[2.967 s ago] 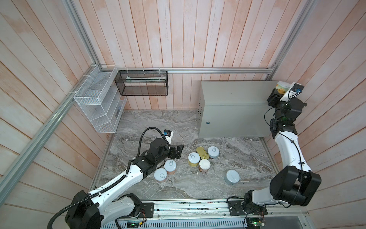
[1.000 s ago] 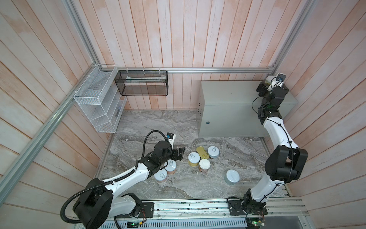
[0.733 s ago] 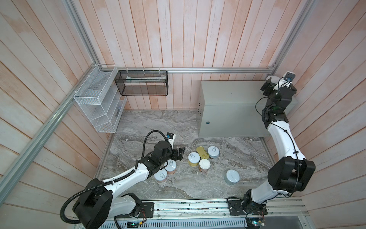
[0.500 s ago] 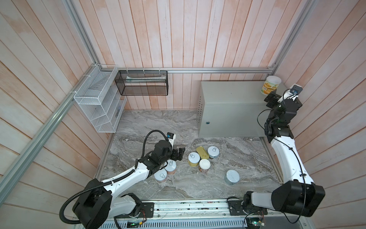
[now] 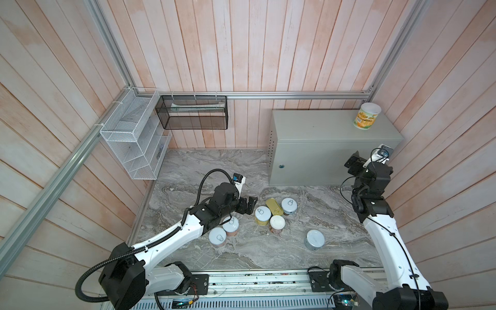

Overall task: Place and organize the canned foods onto the counter
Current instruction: 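Withdraw the right gripper while the left gripper lowers toward a white-lidded can, then close the left gripper on the pink-labelled can and lift it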

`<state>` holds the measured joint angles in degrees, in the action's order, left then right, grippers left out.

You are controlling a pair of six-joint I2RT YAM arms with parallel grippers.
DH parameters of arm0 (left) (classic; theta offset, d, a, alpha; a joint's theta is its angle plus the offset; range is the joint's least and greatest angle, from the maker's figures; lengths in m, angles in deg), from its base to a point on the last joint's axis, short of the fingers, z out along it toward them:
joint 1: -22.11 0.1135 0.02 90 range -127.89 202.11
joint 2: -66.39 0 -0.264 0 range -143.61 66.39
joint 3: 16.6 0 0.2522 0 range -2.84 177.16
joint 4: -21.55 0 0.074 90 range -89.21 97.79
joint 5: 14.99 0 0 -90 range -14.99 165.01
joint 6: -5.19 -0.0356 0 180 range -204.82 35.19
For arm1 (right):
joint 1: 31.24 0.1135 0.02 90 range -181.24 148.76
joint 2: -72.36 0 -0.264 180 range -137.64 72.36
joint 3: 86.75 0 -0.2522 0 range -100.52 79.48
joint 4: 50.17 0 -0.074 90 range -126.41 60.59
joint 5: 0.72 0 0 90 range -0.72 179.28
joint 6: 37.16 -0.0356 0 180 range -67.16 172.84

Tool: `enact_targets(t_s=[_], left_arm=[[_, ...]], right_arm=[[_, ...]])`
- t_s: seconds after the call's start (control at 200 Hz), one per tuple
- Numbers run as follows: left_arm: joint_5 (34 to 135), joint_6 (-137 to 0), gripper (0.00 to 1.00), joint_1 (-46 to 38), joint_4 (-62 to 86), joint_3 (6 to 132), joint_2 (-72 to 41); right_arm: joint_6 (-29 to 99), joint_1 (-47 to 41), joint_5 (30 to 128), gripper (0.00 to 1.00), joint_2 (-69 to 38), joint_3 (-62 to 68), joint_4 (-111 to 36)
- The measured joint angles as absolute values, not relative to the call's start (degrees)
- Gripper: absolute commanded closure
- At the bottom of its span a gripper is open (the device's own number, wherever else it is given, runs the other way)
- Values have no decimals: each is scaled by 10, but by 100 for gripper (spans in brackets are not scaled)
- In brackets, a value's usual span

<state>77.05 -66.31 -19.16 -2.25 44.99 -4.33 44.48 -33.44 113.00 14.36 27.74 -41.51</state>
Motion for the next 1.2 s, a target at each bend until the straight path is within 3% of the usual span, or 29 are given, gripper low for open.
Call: enact_targets(t_s=[0.53,0.975,1.195], left_arm=[[751,-619,0,-215,-215,454,-24],[676,-525,0,-215,-372,444,-6],[679,-481,0,-215,-426,425,45]], right_arm=[[377,-193,961,2,218,424,-350],[337,-189,891,2,245,497,-376],[334,-168,864,3,202,490,-404]])
